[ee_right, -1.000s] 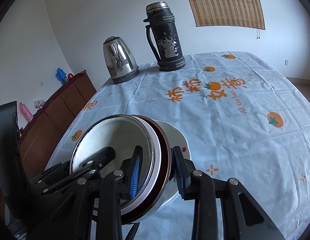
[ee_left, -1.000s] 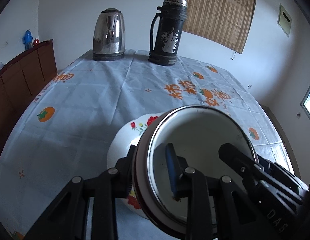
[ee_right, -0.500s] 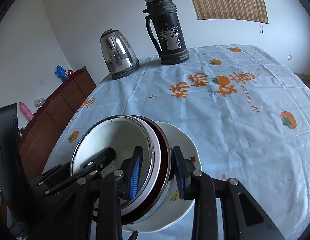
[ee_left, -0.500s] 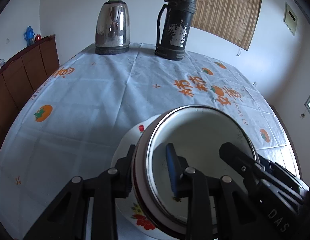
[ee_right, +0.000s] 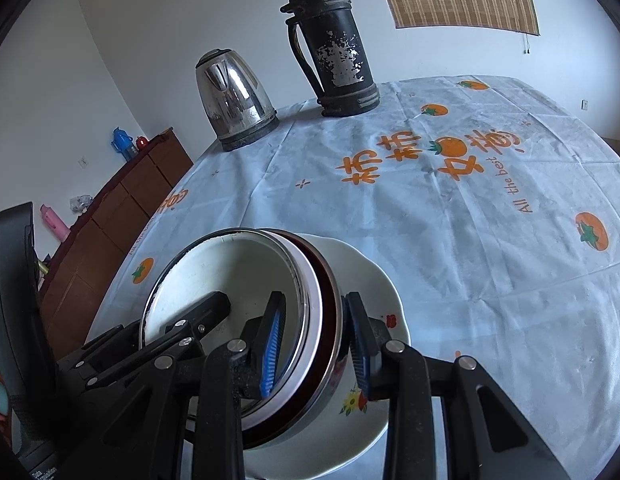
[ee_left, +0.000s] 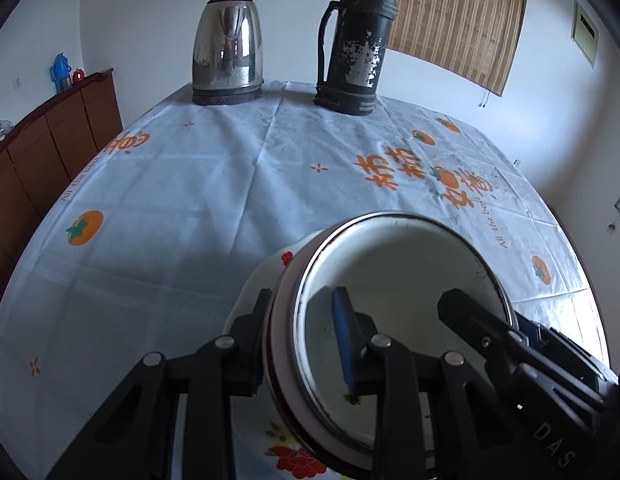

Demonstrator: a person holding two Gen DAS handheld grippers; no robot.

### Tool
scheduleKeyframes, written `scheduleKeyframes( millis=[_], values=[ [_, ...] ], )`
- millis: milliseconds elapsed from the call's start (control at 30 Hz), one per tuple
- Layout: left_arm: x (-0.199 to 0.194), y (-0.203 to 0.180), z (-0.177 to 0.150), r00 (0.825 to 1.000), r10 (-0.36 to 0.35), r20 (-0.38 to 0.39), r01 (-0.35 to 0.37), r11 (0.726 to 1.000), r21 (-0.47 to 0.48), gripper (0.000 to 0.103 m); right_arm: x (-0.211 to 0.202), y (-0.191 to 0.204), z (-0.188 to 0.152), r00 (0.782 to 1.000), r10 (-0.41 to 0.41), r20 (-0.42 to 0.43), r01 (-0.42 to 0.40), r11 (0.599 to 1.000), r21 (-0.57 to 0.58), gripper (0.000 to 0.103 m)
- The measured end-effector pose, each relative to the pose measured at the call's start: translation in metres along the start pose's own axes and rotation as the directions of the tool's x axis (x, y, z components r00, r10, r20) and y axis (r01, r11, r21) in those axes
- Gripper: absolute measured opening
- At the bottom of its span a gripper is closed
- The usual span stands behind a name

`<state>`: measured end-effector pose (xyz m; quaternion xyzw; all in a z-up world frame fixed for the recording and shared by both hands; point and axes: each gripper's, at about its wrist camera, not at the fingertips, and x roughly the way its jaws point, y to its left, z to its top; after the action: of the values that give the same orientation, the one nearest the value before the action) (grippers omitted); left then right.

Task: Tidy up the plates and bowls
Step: 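Lower the nested bowls onto the red-flower plates with both grippers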

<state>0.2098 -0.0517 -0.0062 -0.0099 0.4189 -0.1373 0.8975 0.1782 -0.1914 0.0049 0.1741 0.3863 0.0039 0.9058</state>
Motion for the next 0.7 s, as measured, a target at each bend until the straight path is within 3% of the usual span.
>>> scheduleKeyframes(
  millis=[700],
  values=[
    [0.0001,-0.0007,0.0011,1.000,0.014,0.014,-0.014,1.000,0.008,0.028,0.0023,-0.0009,0.0001,1.000,0.004,0.002,-0.004,1.000,0.001,0.033]
  ],
)
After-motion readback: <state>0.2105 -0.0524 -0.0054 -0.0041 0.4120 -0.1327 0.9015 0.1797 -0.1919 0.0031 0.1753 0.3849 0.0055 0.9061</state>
